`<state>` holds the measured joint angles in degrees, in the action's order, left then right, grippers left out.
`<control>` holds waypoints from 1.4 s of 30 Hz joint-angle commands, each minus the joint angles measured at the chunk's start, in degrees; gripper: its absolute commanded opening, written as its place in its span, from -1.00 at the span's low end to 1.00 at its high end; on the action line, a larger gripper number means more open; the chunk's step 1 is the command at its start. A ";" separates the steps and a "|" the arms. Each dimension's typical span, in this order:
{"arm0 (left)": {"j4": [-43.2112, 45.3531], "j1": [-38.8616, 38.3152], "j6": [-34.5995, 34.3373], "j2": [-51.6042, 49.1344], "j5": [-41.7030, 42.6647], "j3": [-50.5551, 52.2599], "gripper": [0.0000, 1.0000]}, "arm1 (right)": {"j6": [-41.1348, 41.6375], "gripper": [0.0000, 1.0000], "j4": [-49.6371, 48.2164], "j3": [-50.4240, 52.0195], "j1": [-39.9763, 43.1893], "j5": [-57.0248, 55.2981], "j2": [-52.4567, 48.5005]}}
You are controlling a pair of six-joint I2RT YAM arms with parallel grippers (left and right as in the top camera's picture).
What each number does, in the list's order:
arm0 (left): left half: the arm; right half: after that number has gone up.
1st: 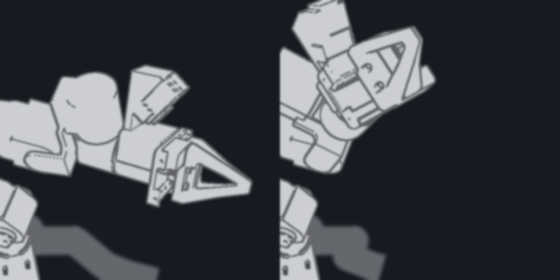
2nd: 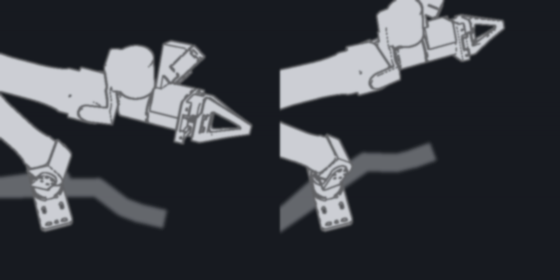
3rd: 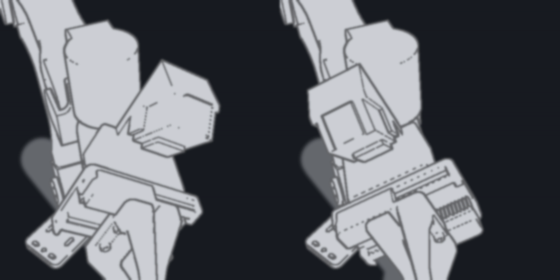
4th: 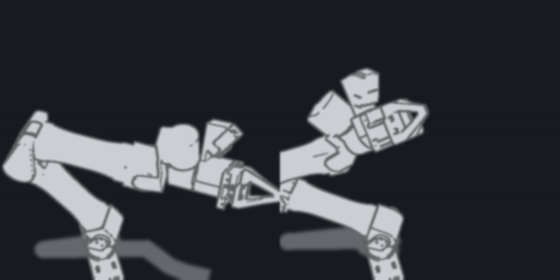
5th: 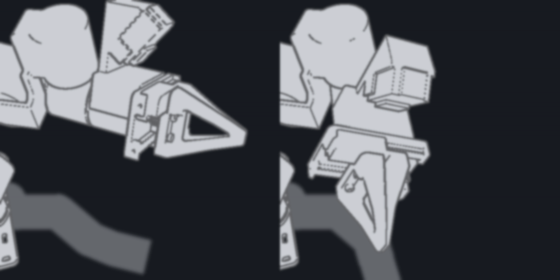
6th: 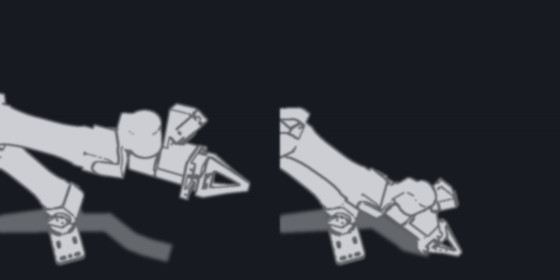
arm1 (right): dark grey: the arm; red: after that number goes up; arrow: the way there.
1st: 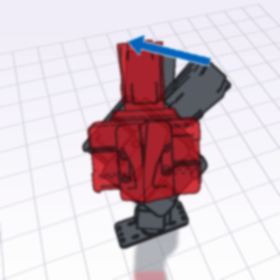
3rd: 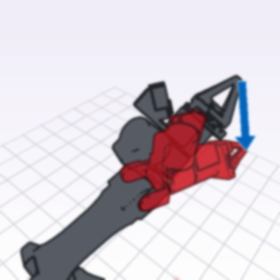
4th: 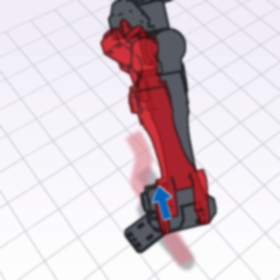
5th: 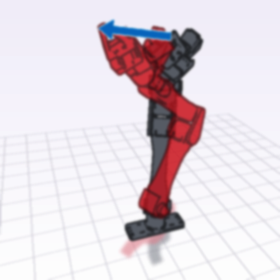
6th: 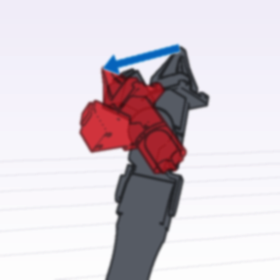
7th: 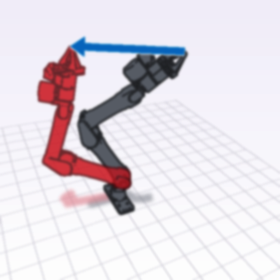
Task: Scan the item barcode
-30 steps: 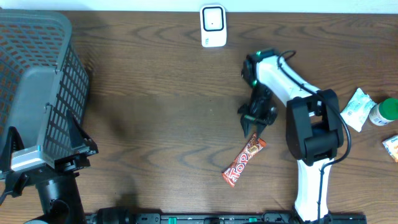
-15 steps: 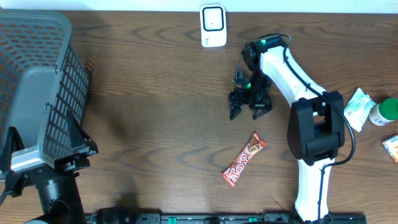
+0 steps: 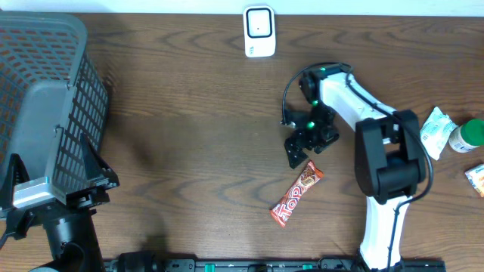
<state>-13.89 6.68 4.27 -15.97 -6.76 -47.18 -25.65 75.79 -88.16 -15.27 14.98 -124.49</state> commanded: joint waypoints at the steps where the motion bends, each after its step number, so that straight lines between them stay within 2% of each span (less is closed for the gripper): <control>1: 0.24 0.28 -0.55 0.48 0.31 0.26 0.96 | -8.15 0.96 -3.87 6.10 0.37 5.90 -2.60; 7: 0.24 0.28 -0.55 0.48 0.31 0.26 0.96 | -10.75 0.70 -4.61 12.31 -0.59 10.08 -2.60; 10: 0.24 0.28 -0.55 0.48 0.31 0.26 0.96 | -10.86 0.69 -6.27 14.53 -1.14 10.23 -2.60; 14: 0.24 0.28 -0.55 0.48 0.31 0.26 0.96 | -10.86 0.48 -7.61 17.14 -1.33 10.03 -2.60; 17: 0.24 0.28 -0.55 0.48 0.31 0.26 0.96 | -10.86 0.44 -8.46 18.47 -1.33 9.49 -2.60; 20: 0.24 0.28 -0.52 0.48 0.31 0.26 0.95 | -10.86 0.18 -9.42 19.61 -1.33 8.59 -2.60; 21: 0.24 0.28 -0.52 0.48 0.31 0.26 0.96 | -10.88 -0.01 -9.73 20.15 -1.33 8.17 -2.60; 24: 0.24 0.28 -0.52 0.48 0.31 0.26 0.96 | -10.86 -0.14 -10.21 20.52 -1.33 7.78 -2.60; 25: 0.24 0.28 -0.52 0.48 0.31 0.26 0.96 | -10.88 -0.26 -10.25 20.52 -1.33 7.65 -2.60; 26: 0.24 0.28 -0.52 0.48 0.31 0.26 0.96 | -10.86 -0.73 -10.36 20.52 -1.33 7.50 -2.60; 27: 0.24 0.28 -0.52 0.48 0.31 0.26 0.96 | -10.80 -0.97 -10.60 20.52 -1.33 7.43 -2.60; 33: 0.24 0.28 -0.52 0.48 0.31 0.26 0.96 | -8.57 -0.98 -11.96 20.48 -1.33 8.17 -2.60; 37: 0.24 0.28 -0.52 0.48 0.31 0.26 0.96 | -7.58 -0.98 -10.75 17.94 -1.33 12.90 -2.60; 40: 0.24 0.28 -0.55 0.48 0.31 0.26 0.96 | -7.61 -0.94 -5.81 13.46 -1.33 14.67 -2.60; 41: 0.24 0.28 -0.55 0.48 0.31 0.26 0.96 | -7.63 -0.32 -3.89 11.74 -1.33 14.38 -2.60; 42: 0.24 0.28 -0.55 0.48 0.31 0.26 0.96 | -7.63 0.99 -2.56 10.43 -1.33 13.64 -2.60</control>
<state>-13.89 6.66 4.27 -15.97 -6.76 -47.18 -33.78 72.90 -73.69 -16.10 34.50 -125.43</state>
